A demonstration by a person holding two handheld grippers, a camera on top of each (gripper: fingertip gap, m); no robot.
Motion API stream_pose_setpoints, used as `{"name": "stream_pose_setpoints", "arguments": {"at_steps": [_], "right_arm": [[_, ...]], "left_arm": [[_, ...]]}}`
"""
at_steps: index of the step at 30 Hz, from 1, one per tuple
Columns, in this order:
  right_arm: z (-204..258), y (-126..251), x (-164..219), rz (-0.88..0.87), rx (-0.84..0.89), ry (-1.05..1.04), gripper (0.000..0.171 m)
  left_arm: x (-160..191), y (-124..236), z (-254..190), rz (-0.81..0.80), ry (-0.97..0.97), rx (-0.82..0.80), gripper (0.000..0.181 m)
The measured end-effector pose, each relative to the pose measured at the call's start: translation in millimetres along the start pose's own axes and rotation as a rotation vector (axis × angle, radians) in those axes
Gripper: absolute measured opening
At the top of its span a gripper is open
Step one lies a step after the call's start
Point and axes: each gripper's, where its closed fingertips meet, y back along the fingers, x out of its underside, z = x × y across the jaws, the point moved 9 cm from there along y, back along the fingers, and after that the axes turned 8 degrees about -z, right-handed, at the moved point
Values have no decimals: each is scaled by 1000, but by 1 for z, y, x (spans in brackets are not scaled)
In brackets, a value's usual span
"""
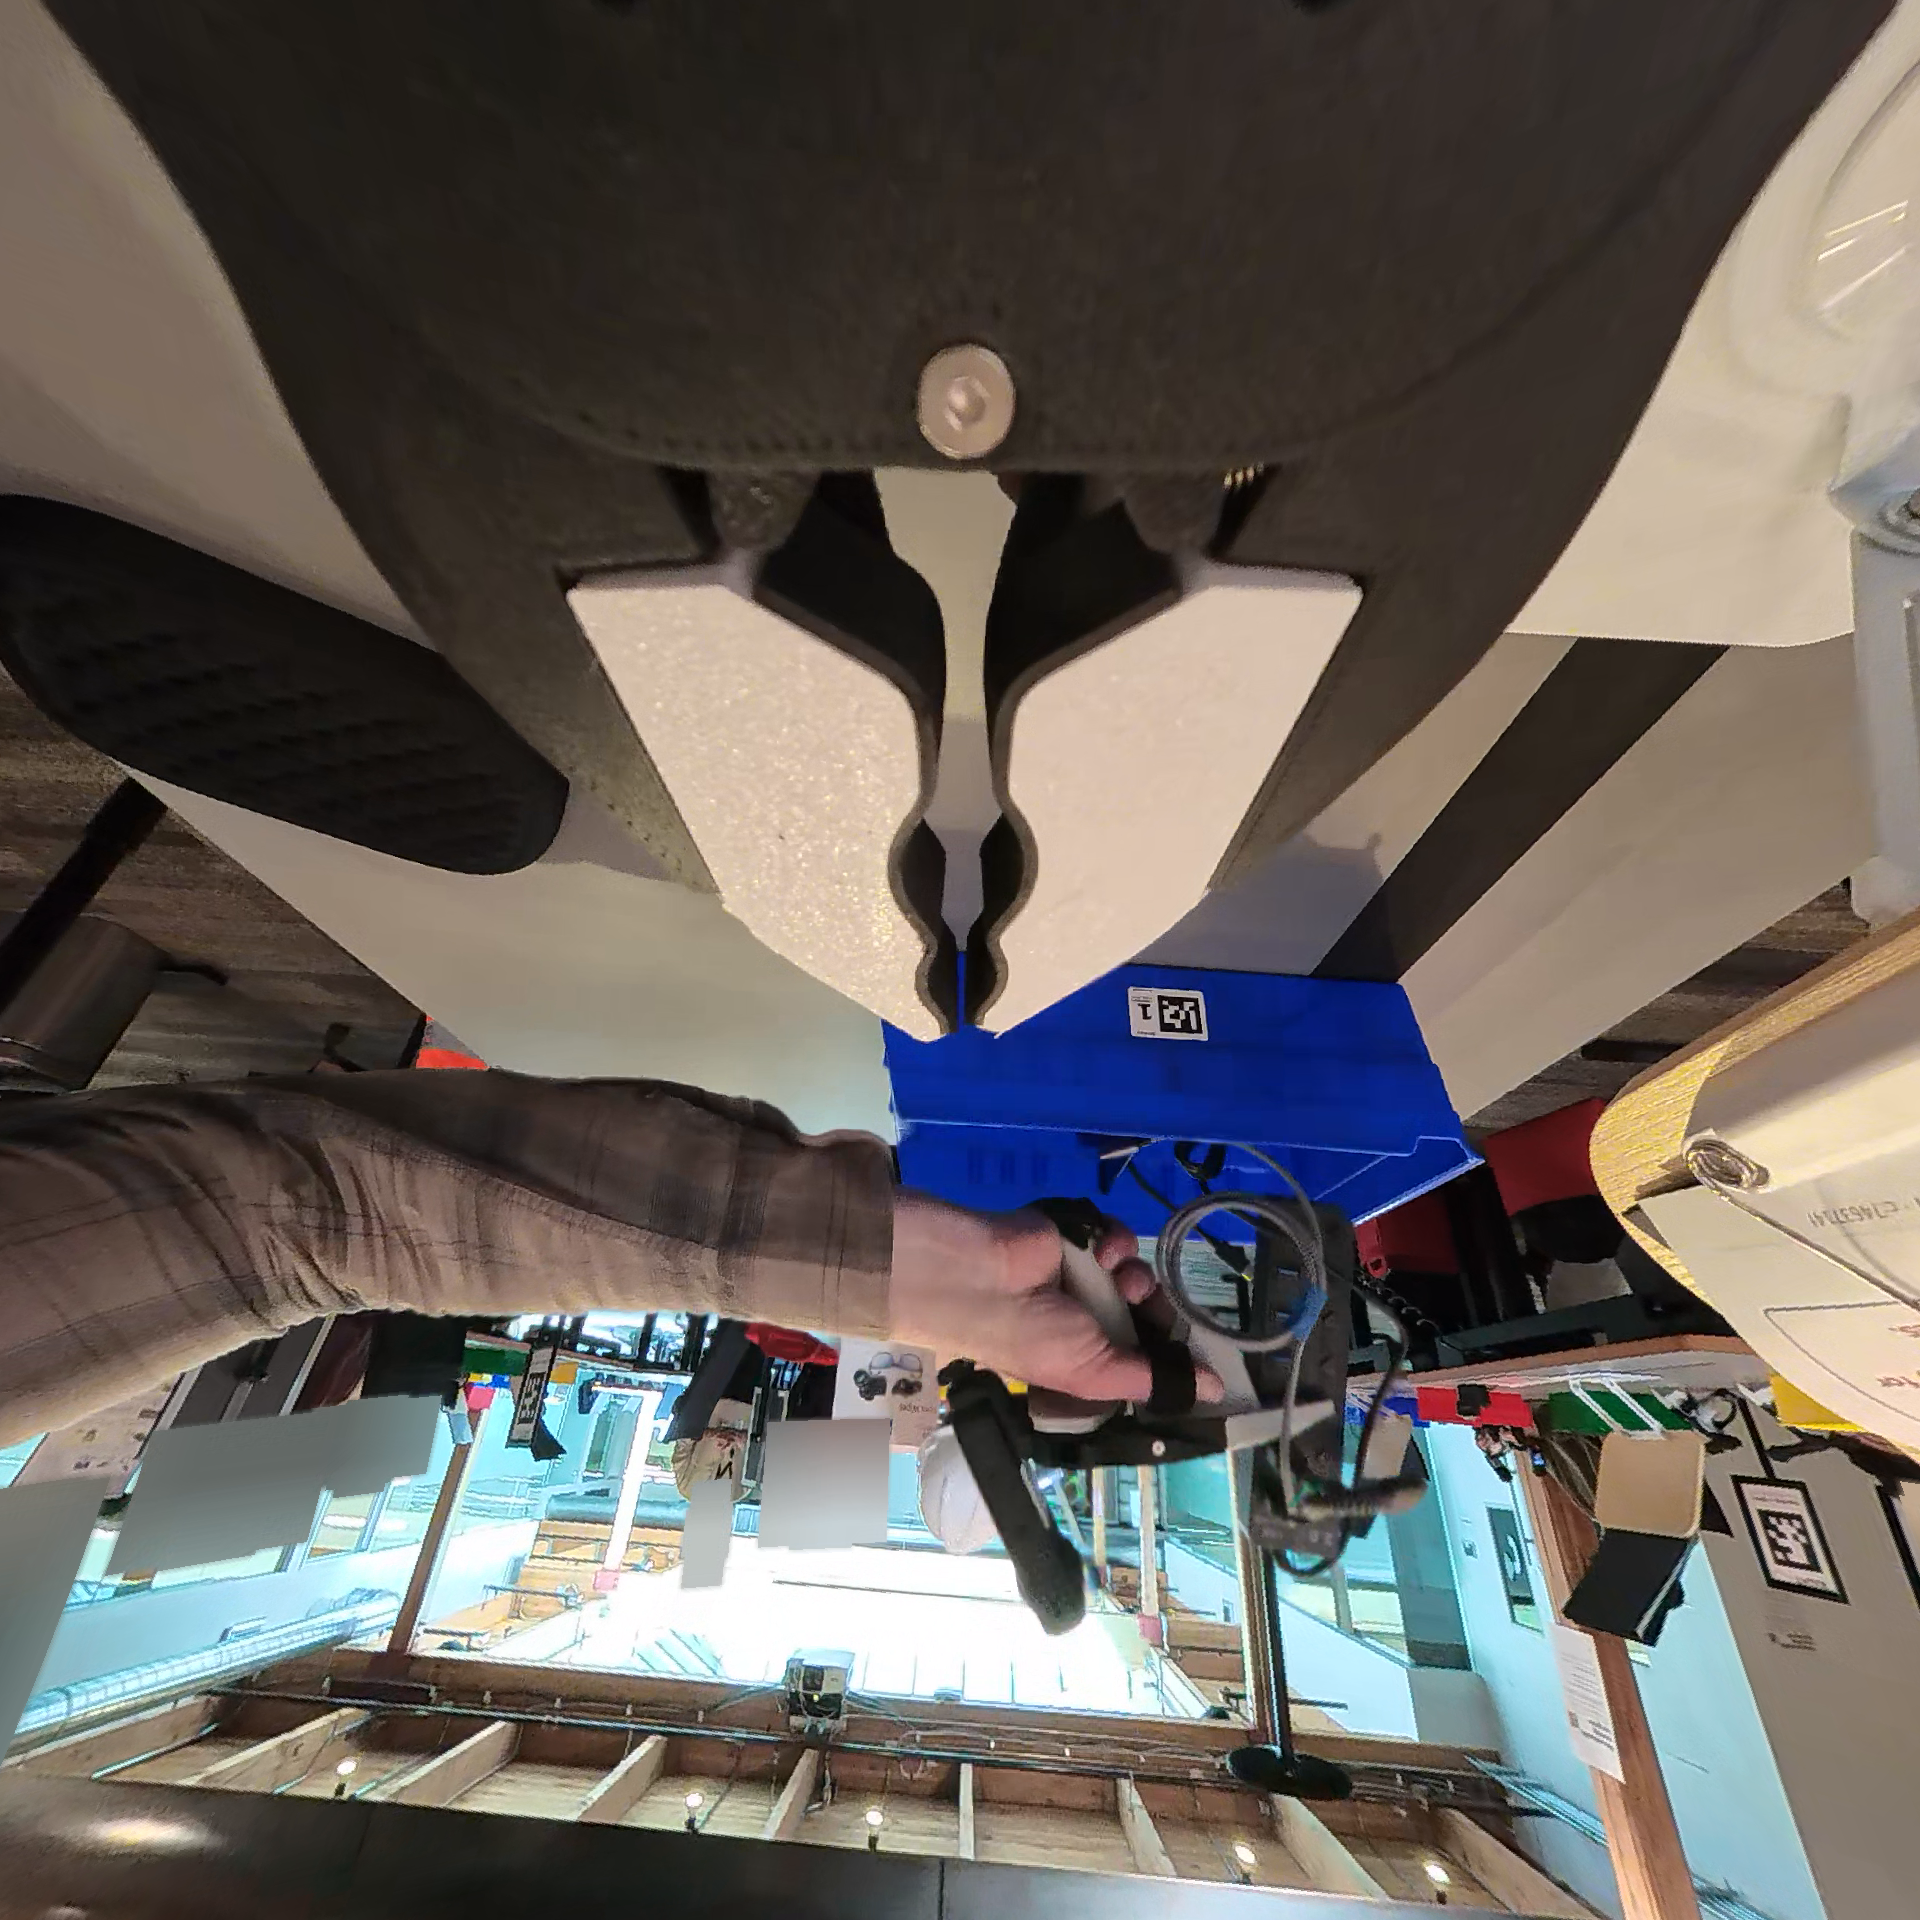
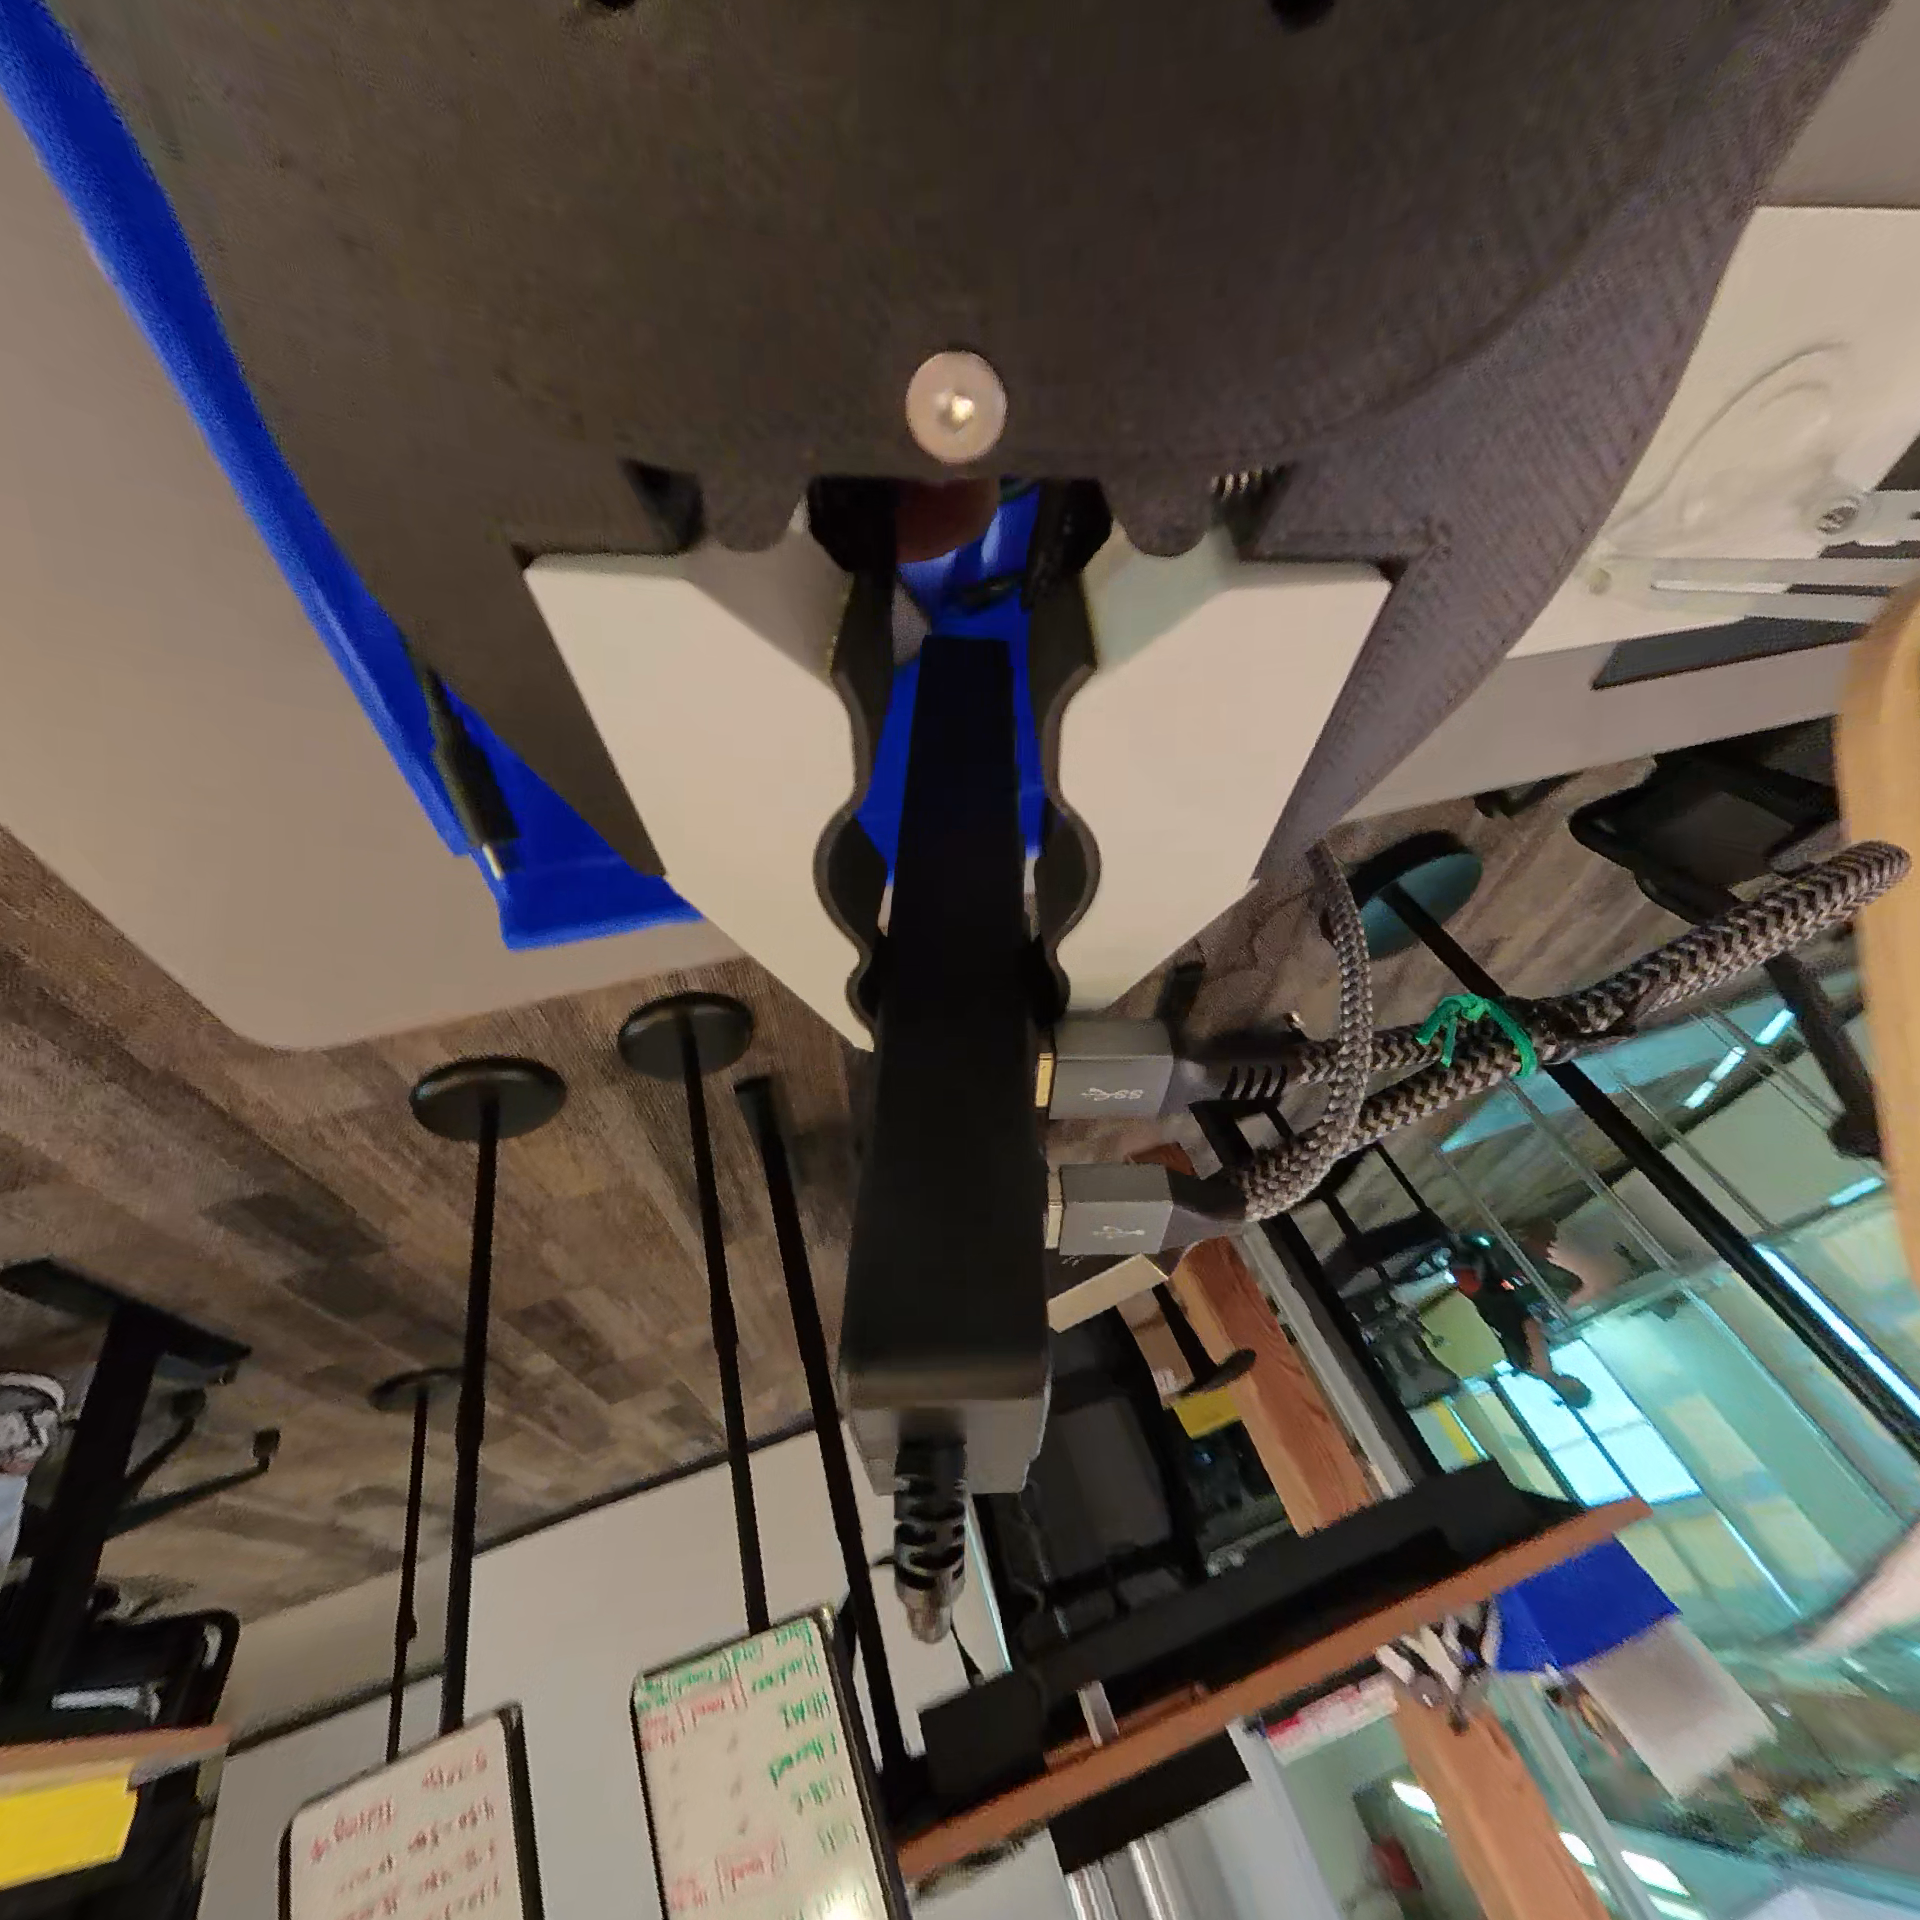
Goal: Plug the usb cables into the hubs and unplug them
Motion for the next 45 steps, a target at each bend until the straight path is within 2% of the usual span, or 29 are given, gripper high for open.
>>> {"name": "stream_pose_setpoints", "arguments": {"at_steps": [8,18,19,21,23,28,30,34,37,39,40,41,43,44,45], "right_arm": [[-12,-6,44,281,64,79,23],[-13,0,42,489,7,146,24],[-14,2,41,514,-2,141,26],[-18,8,41,561,4,162,45],[-20,16,40,594,-5,205,48],[-13,37,22,583,-37,282,60],[-1,45,9,530,-45,386,63],[40,35,3,515,-161,482,76],[56,20,-2,500,-121,588,78],[64,11,-8,465,-115,593,76],[69,7,-9,450,-118,604,66],[73,1,-7,449,-113,637,48],[72,-10,2,518,-68,722,39],[71,-13,7,551,-67,727,28],[69,-15,8,554,-73,712,26]], "left_arm": [[3,-1,1,28,-8,-3,1],[2,-1,1,34,-26,-16,2],[2,0,1,32,-23,-13,2],[2,0,1,32,-19,-10,3],[1,1,1,31,-17,-4,3],[2,0,0,36,-16,6,6],[2,-1,-1,41,-19,6,6],[5,-4,-2,45,-10,14,6],[7,-6,-3,68,-22,20,6],[7,-6,-4,75,-29,25,7],[7,-6,-4,73,-27,26,7],[7,-5,-3,70,-23,25,7],[8,-4,-2,69,-17,25,7],[8,-4,-2,71,-18,24,7],[8,-3,-2,74,-21,22,7]]}}
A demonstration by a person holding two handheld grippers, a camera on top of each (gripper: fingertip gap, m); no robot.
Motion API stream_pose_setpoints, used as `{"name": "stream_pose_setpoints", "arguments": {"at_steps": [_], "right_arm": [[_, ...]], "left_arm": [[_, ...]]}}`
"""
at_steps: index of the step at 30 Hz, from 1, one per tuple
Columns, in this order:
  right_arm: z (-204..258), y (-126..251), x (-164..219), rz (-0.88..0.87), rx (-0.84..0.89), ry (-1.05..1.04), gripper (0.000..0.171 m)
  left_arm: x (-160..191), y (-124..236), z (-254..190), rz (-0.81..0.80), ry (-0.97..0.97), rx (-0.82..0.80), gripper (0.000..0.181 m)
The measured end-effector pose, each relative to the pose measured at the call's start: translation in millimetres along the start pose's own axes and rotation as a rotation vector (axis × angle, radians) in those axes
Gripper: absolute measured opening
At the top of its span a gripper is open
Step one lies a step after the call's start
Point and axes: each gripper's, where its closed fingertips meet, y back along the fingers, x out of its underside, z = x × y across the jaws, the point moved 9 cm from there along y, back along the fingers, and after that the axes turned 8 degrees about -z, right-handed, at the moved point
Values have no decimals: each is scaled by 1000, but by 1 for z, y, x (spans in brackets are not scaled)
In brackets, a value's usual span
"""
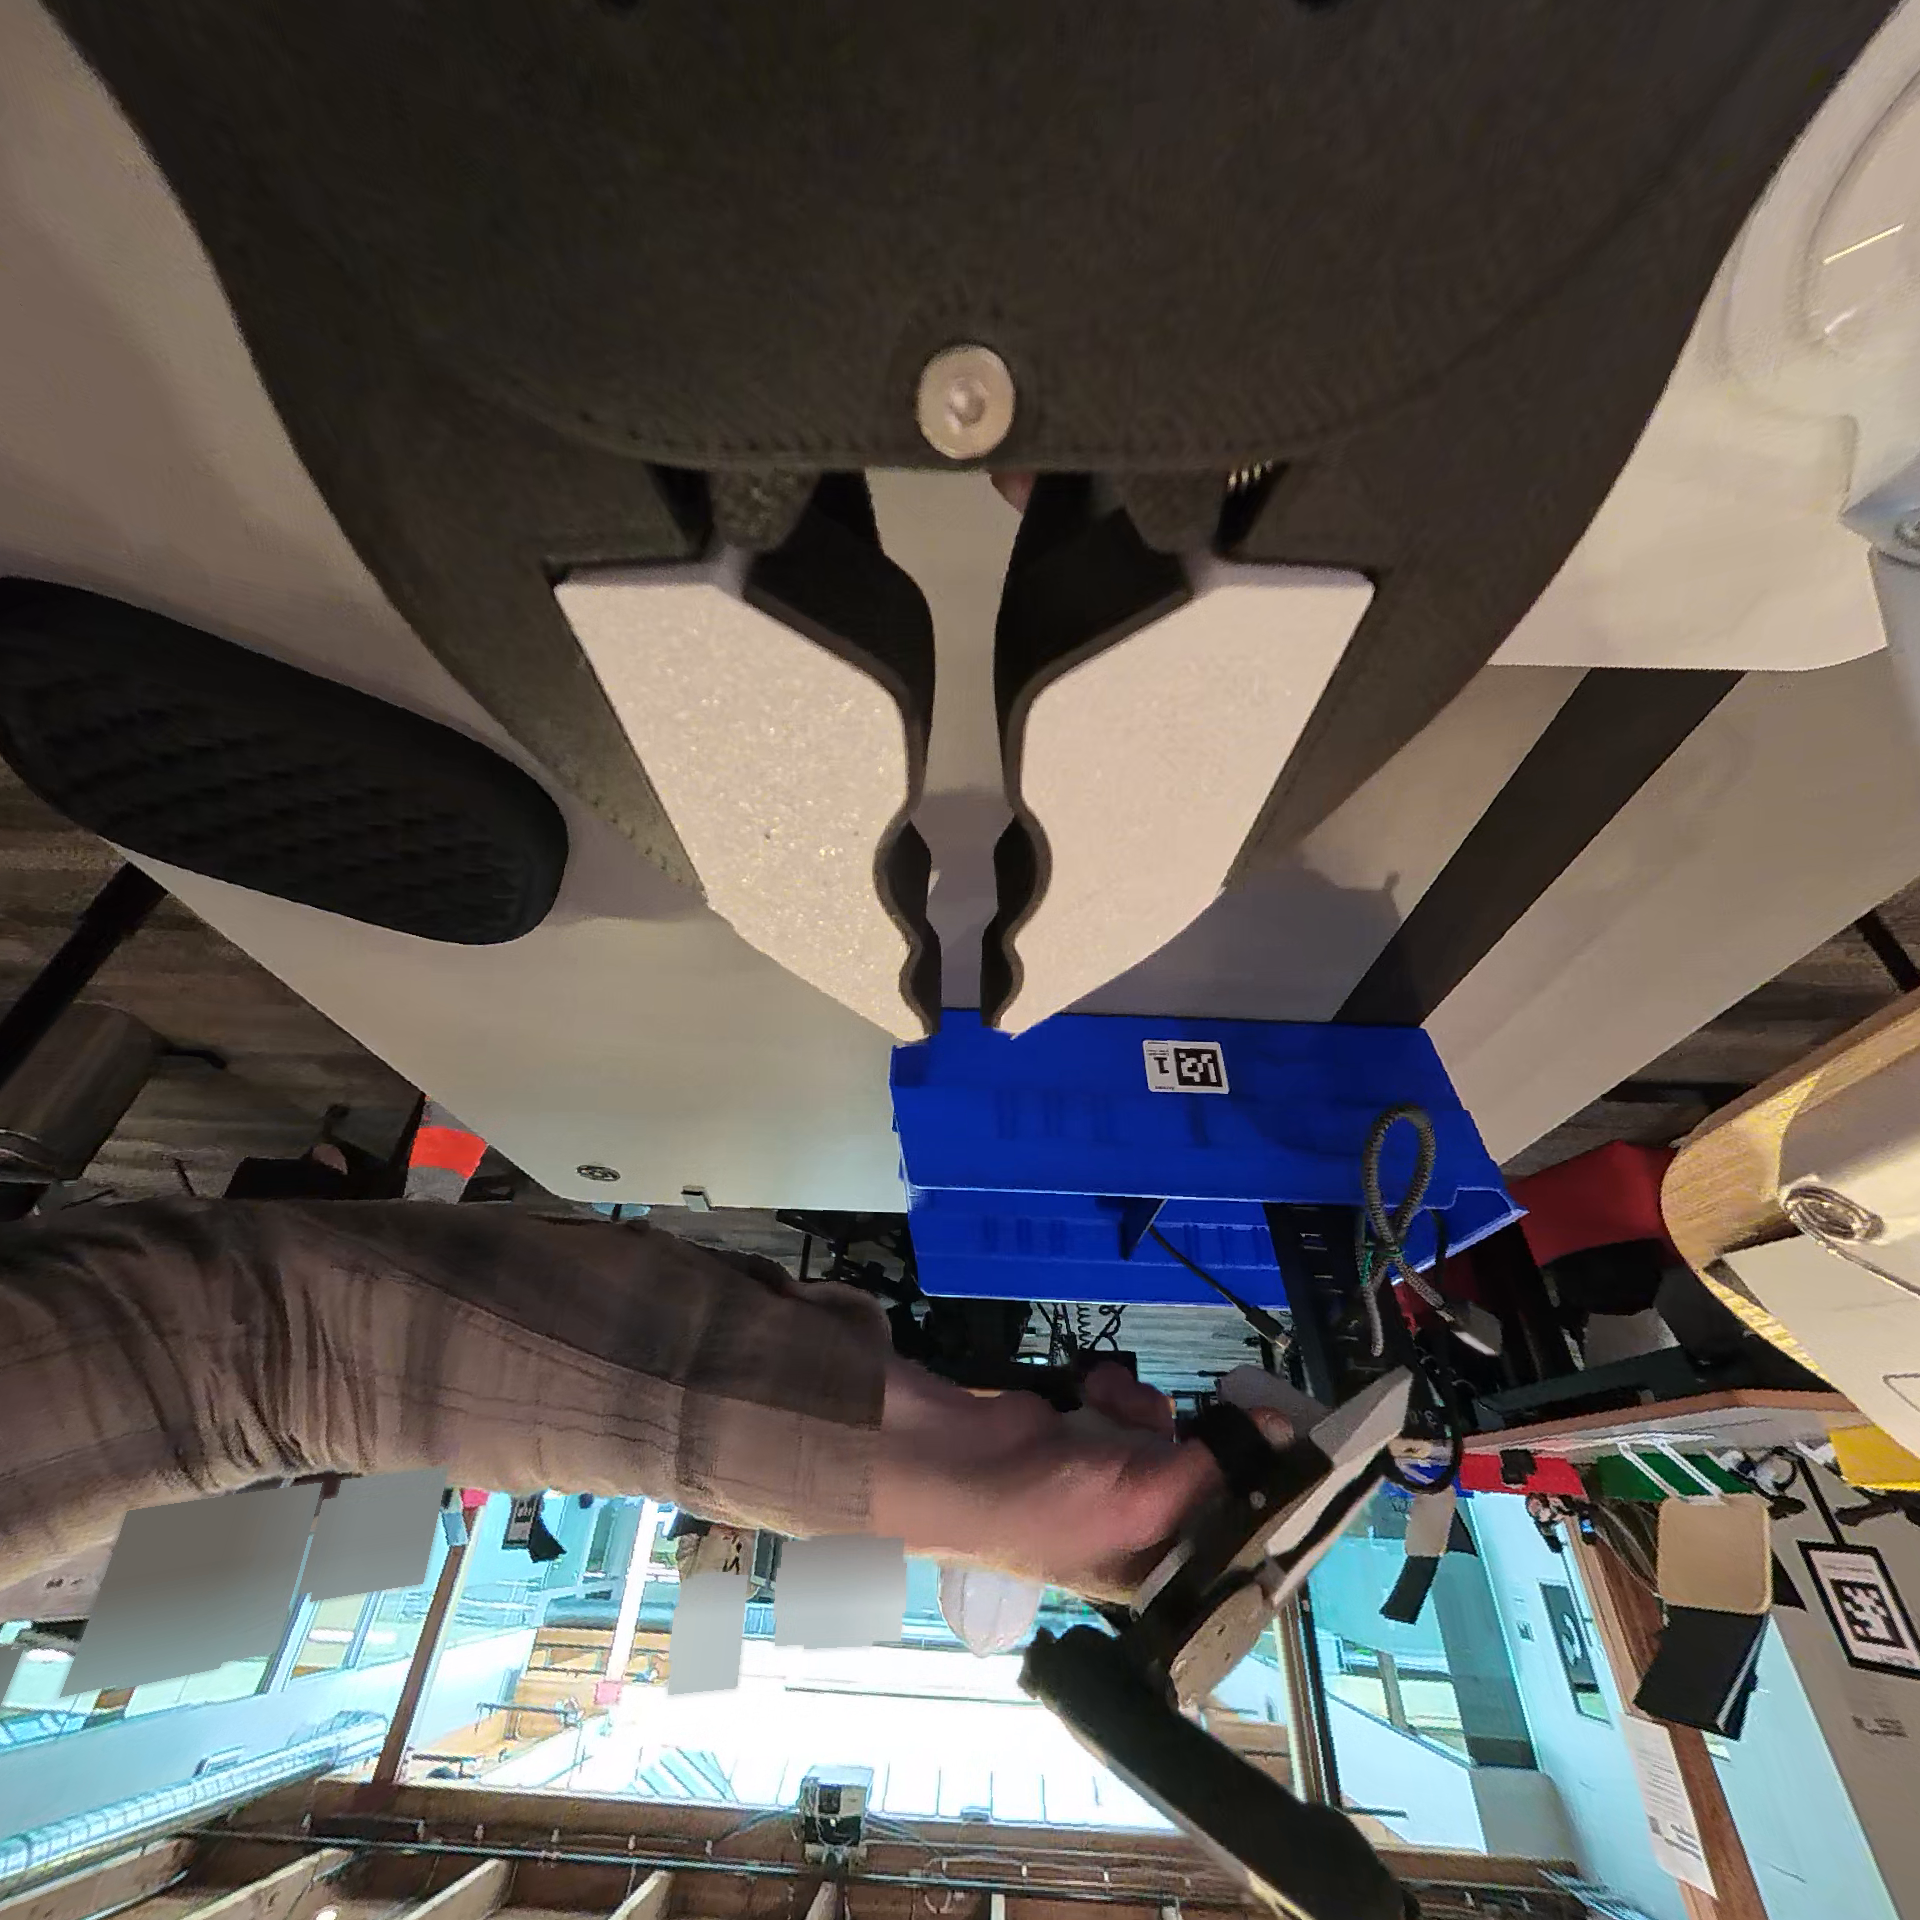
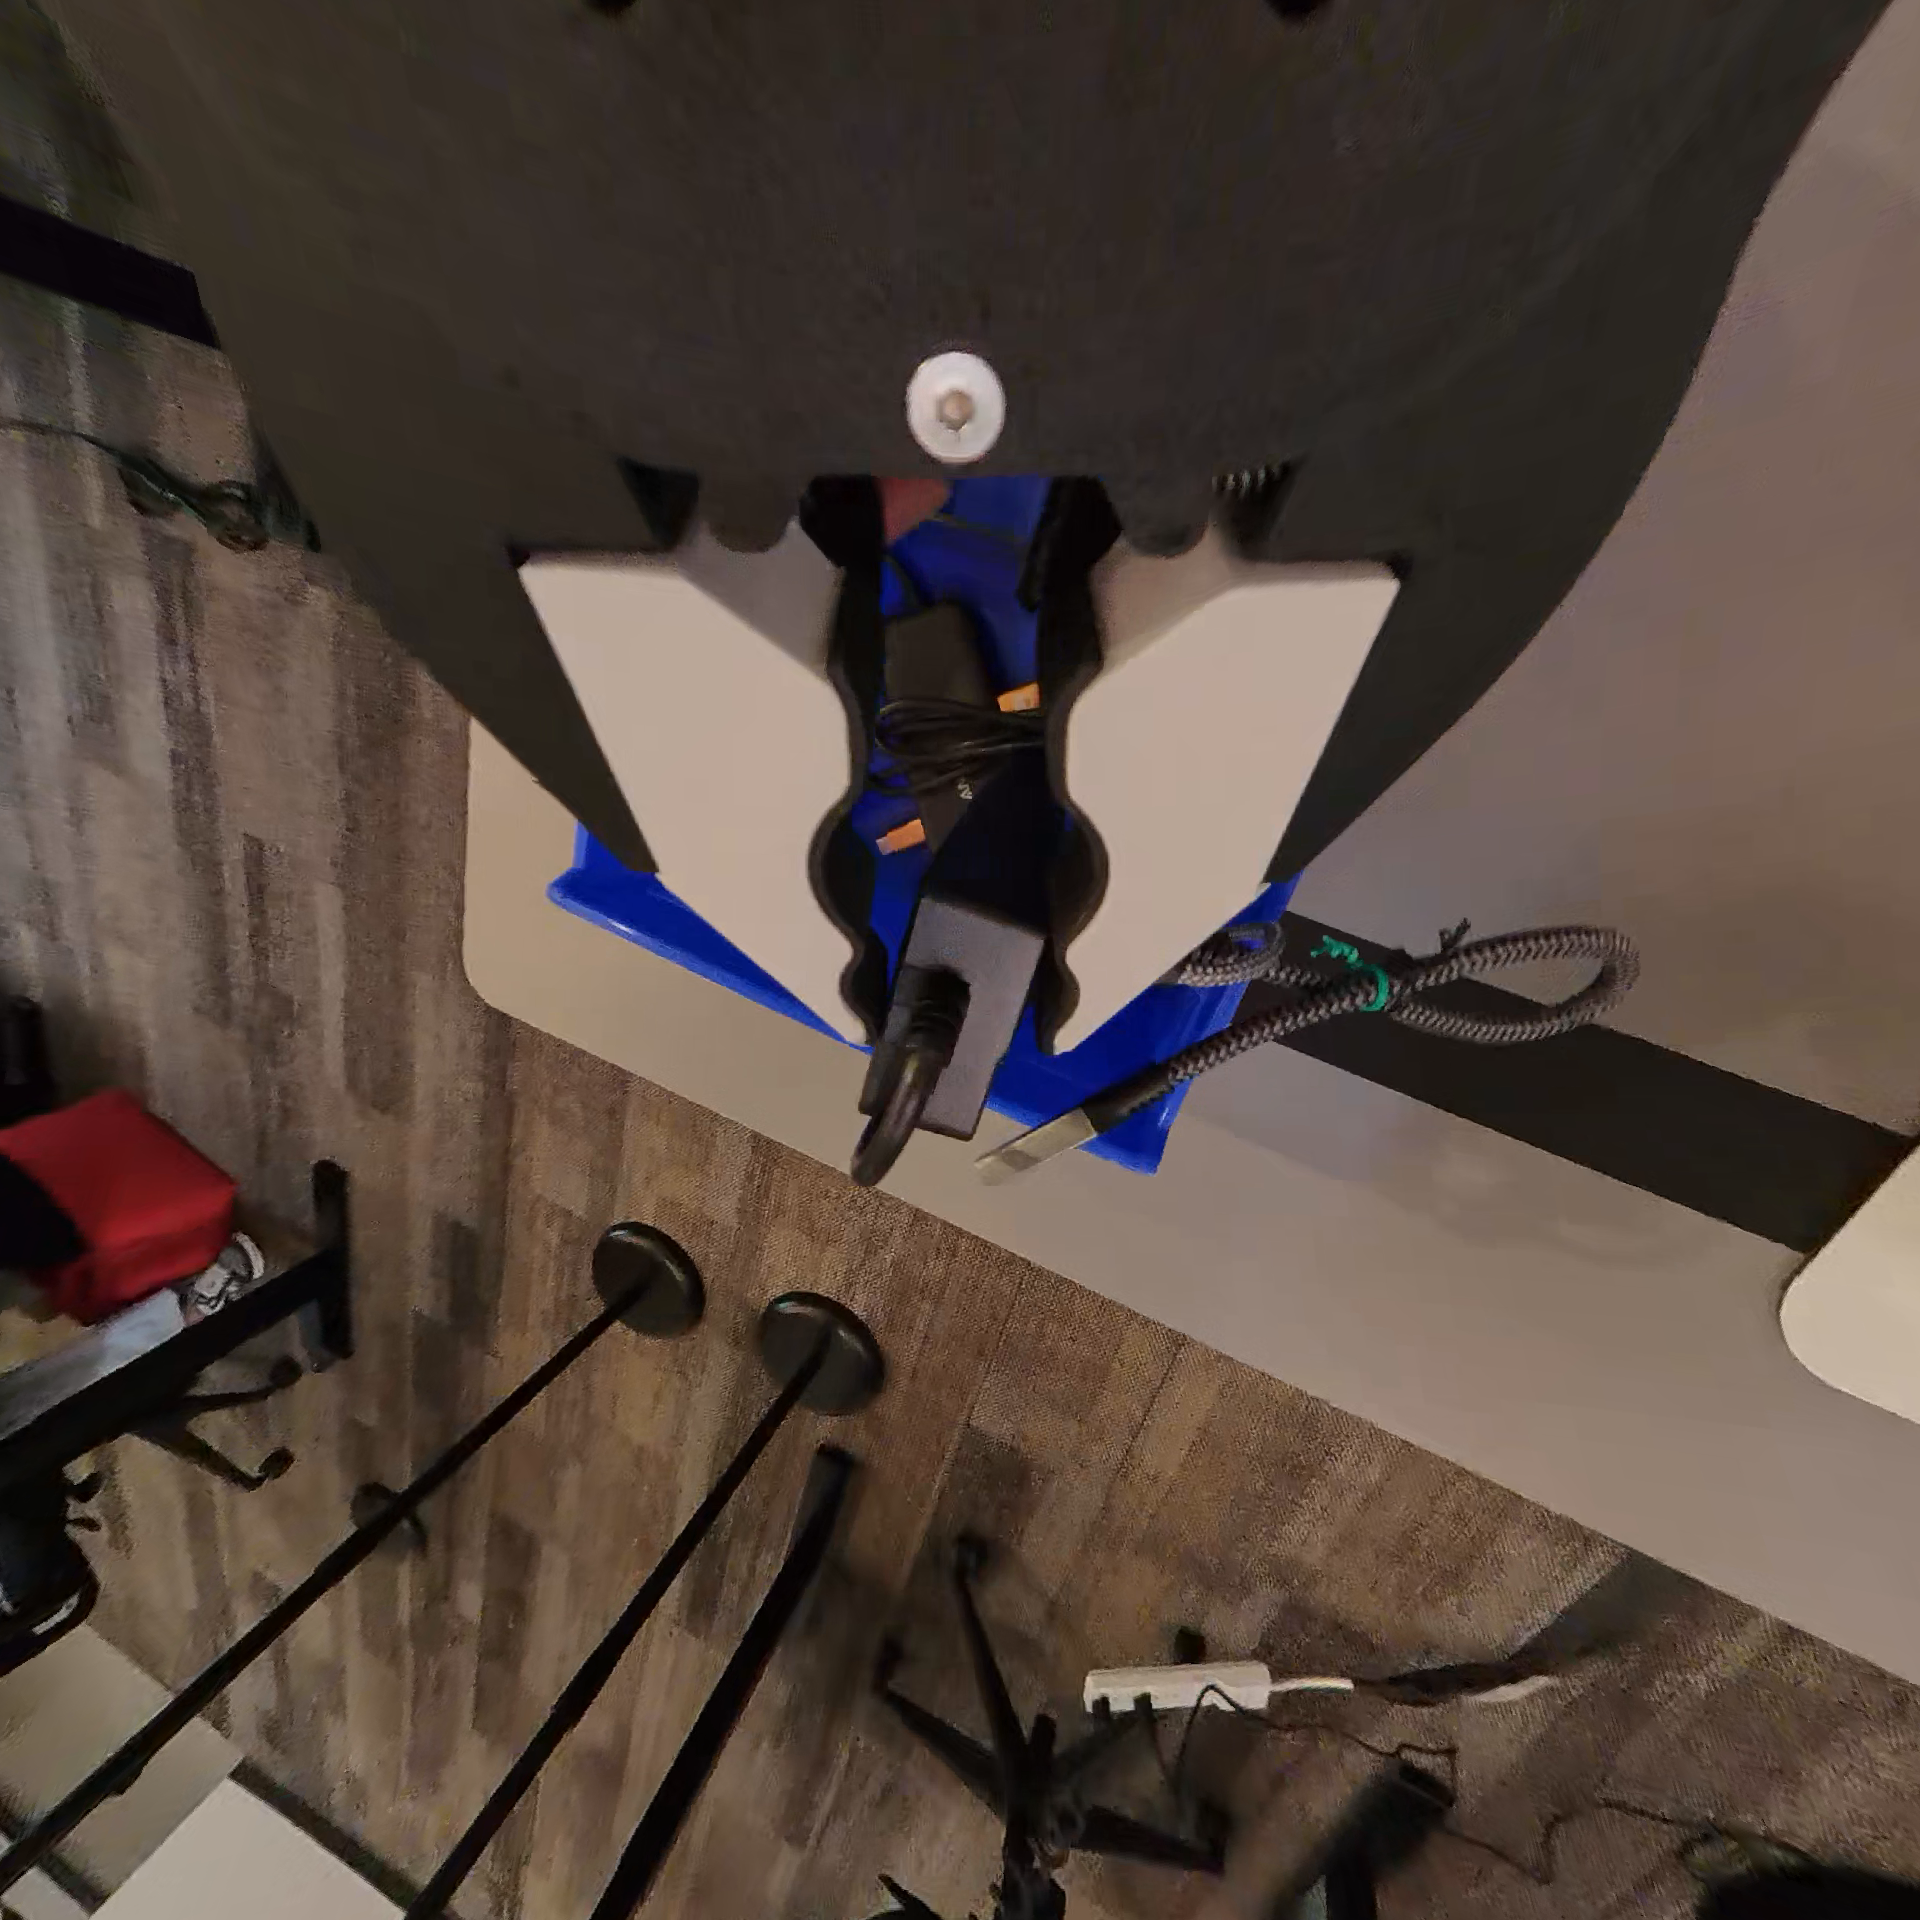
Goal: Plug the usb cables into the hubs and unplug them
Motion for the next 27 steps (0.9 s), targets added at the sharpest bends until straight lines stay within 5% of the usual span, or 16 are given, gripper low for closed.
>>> {"name": "stream_pose_setpoints", "arguments": {"at_steps": [8,13,18,27], "right_arm": [[-73,13,48,-79,-35,-489,23],[-108,21,90,-60,4,-609,28],[-121,16,117,86,72,-522,38],[-91,-2,111,278,53,-197,48]], "left_arm": [[-2,4,3,-15,8,-10,7],[4,-2,2,9,15,1,7],[9,-7,-1,40,13,12,7],[12,-9,-1,53,12,18,7]]}}
